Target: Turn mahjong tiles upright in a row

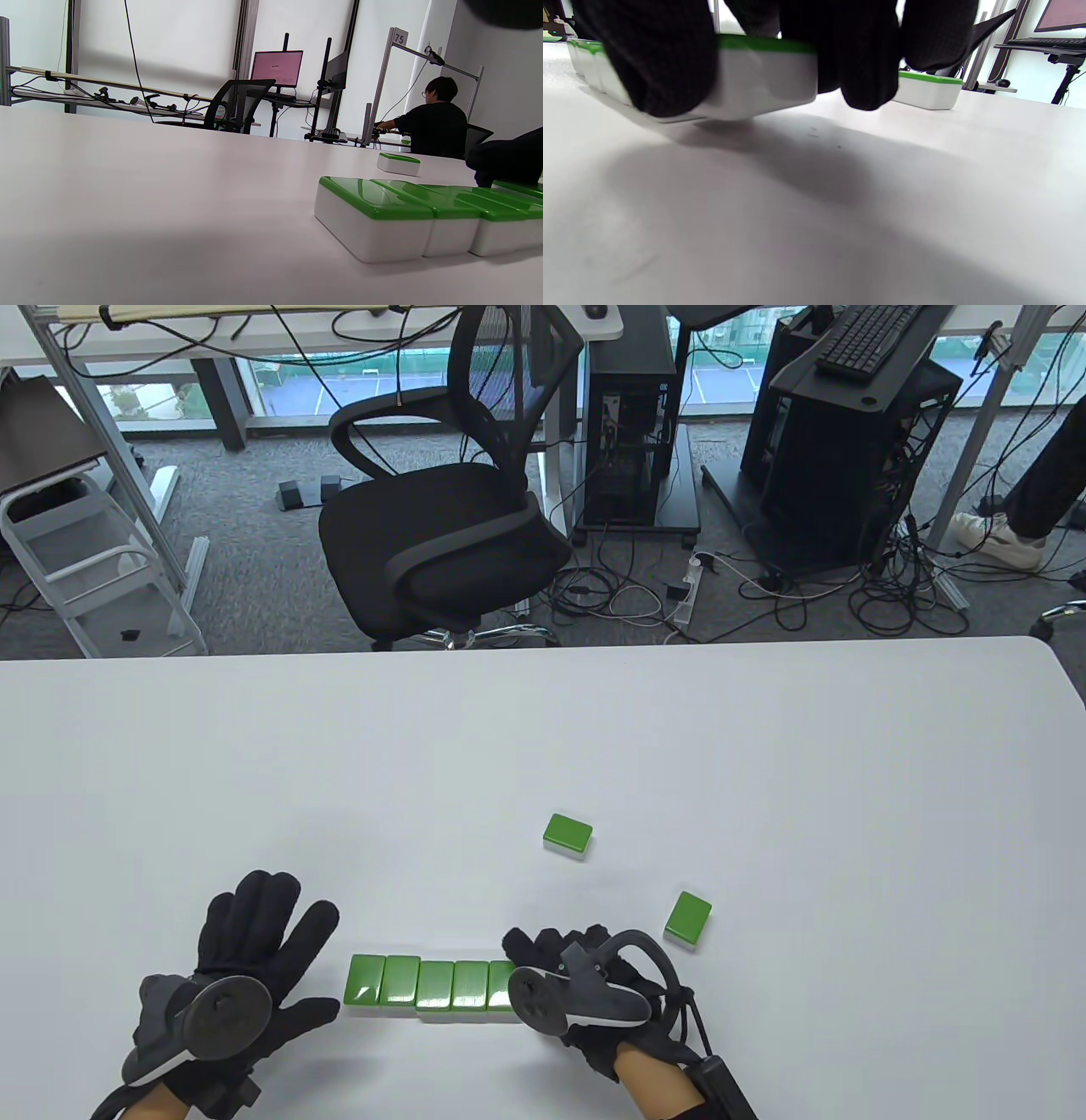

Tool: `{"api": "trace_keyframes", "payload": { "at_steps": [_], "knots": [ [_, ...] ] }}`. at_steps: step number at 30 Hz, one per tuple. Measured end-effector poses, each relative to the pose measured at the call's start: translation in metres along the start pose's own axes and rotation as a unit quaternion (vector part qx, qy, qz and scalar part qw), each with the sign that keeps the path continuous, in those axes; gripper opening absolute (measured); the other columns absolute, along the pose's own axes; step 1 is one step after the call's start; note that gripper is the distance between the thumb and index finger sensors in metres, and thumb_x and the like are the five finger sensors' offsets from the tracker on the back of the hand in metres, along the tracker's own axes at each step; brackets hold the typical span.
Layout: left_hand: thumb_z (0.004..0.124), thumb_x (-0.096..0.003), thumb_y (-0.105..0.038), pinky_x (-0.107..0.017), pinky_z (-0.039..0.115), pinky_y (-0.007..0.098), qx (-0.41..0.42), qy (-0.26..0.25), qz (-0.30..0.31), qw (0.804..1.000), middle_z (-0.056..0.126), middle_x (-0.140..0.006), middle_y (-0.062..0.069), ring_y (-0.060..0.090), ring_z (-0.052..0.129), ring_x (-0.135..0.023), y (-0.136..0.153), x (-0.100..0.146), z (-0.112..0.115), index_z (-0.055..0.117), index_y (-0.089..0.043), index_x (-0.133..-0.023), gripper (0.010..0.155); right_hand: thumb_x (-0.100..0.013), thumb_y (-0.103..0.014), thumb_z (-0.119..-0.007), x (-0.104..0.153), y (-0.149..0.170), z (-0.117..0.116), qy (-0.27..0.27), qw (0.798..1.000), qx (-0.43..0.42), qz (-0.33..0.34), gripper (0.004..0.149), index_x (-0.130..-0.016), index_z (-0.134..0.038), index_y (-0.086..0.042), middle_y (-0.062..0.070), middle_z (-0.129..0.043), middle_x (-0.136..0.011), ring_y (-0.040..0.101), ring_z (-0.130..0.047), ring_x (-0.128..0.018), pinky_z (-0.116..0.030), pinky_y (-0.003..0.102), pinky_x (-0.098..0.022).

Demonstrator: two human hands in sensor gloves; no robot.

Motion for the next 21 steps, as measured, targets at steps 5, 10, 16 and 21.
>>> {"api": "trace_keyframes", "payload": {
  "at_steps": [5, 10, 16, 21],
  "knots": [
    [0.067, -0.0296, -0.073, -0.085, 0.012, 0.061, -0.004, 0.002, 0.001, 1.000, -0.010, -0.113, -0.016, 0.025, -0.001, -0.115, -0.001, 0.000, 0.000, 0.013, -0.056, -0.101, 0.091, -0.036, -0.045, -0.084, 0.001, -0.001, -0.006, -0.003, 1.000, -0.005, -0.003, 0.084, -0.104, -0.041, -0.023, 0.011, -0.069, -0.100, 0.041, -0.079, -0.077, -0.065, 0.058, -0.065],
    [0.067, -0.0298, -0.073, -0.085, 0.011, 0.061, -0.008, 0.007, -0.001, 1.000, -0.010, -0.113, -0.016, 0.025, -0.002, -0.115, -0.002, 0.000, 0.001, 0.013, -0.055, -0.101, 0.091, -0.037, -0.046, -0.082, 0.002, -0.002, -0.009, -0.003, 1.000, 0.002, 0.000, 0.082, -0.104, -0.040, -0.024, 0.011, -0.067, -0.101, 0.041, -0.078, -0.078, -0.065, 0.059, -0.065],
    [0.068, -0.0295, -0.073, -0.085, 0.010, 0.061, -0.014, 0.009, -0.005, 1.000, -0.010, -0.112, -0.016, 0.025, -0.003, -0.115, -0.002, 0.000, 0.001, 0.013, -0.055, -0.101, 0.091, -0.039, -0.048, -0.078, 0.000, 0.000, -0.010, -0.056, 0.998, -0.023, -0.002, 0.084, -0.106, -0.030, -0.029, 0.011, -0.052, -0.110, 0.045, -0.065, -0.089, -0.058, 0.062, -0.069],
    [0.068, -0.0296, -0.073, -0.085, 0.010, 0.061, -0.009, 0.005, -0.008, 1.000, -0.010, -0.112, -0.016, 0.025, -0.004, -0.115, -0.001, 0.000, 0.000, 0.013, -0.055, -0.101, 0.091, -0.040, -0.048, -0.079, -0.001, 0.027, 0.015, -0.069, 0.995, -0.072, -0.032, 0.086, -0.105, -0.023, -0.034, 0.010, -0.029, -0.116, 0.048, -0.044, -0.099, -0.048, 0.065, -0.072]
  ]
}}
Point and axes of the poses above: the tracker on the back of each hand, its own y axis roughly to the little-finger side, its own x axis roughly from the fingertips to the wrist, z = x × y, the point moved 2 cm from there along -x, roughly from the wrist to the fingertips
